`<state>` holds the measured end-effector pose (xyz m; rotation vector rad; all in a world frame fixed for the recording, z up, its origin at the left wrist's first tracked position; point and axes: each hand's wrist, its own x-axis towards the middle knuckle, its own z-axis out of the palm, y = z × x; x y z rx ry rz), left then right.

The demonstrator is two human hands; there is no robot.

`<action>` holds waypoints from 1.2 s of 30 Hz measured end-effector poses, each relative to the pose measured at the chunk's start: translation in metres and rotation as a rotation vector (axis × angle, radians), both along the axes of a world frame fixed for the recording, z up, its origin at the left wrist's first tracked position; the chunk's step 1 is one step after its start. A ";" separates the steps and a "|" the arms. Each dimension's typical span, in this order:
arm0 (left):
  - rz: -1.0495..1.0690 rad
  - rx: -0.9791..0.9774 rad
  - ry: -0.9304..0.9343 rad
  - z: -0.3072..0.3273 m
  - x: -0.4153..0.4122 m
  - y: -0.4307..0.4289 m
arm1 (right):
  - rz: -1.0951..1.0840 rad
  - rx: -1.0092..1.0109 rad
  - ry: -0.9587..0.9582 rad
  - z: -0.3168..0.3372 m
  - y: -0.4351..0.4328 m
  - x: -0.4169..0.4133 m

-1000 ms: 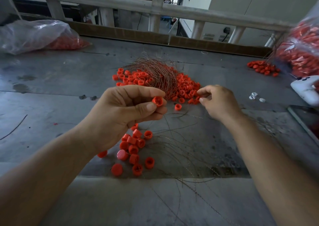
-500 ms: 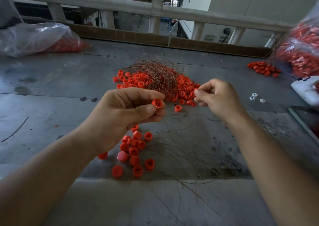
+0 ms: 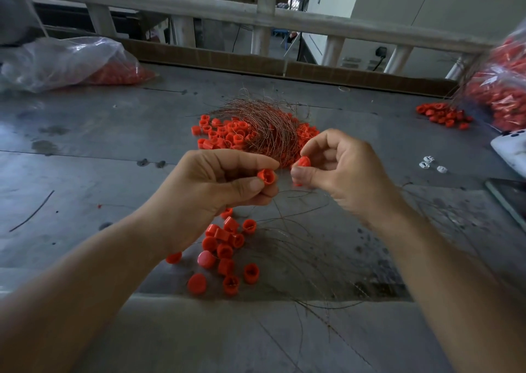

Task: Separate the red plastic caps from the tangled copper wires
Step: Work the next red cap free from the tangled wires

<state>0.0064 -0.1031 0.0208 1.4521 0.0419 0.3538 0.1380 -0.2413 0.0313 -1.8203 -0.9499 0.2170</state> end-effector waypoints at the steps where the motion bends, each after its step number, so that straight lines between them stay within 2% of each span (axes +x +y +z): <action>1: 0.005 0.003 0.002 0.000 0.000 0.000 | 0.023 0.000 -0.015 0.001 0.000 -0.003; 5: 0.021 0.013 0.007 0.000 0.000 0.000 | 0.099 0.018 -0.042 0.004 0.000 -0.010; 16: 0.089 0.033 0.047 0.000 0.001 0.001 | 0.178 0.141 0.077 0.003 0.003 -0.015; 25: 0.142 0.037 0.032 0.002 0.001 0.001 | 0.204 0.176 -0.102 -0.006 0.011 -0.026; 36: 0.182 0.082 0.075 0.003 0.002 -0.001 | 0.170 0.190 -0.180 -0.010 0.013 -0.029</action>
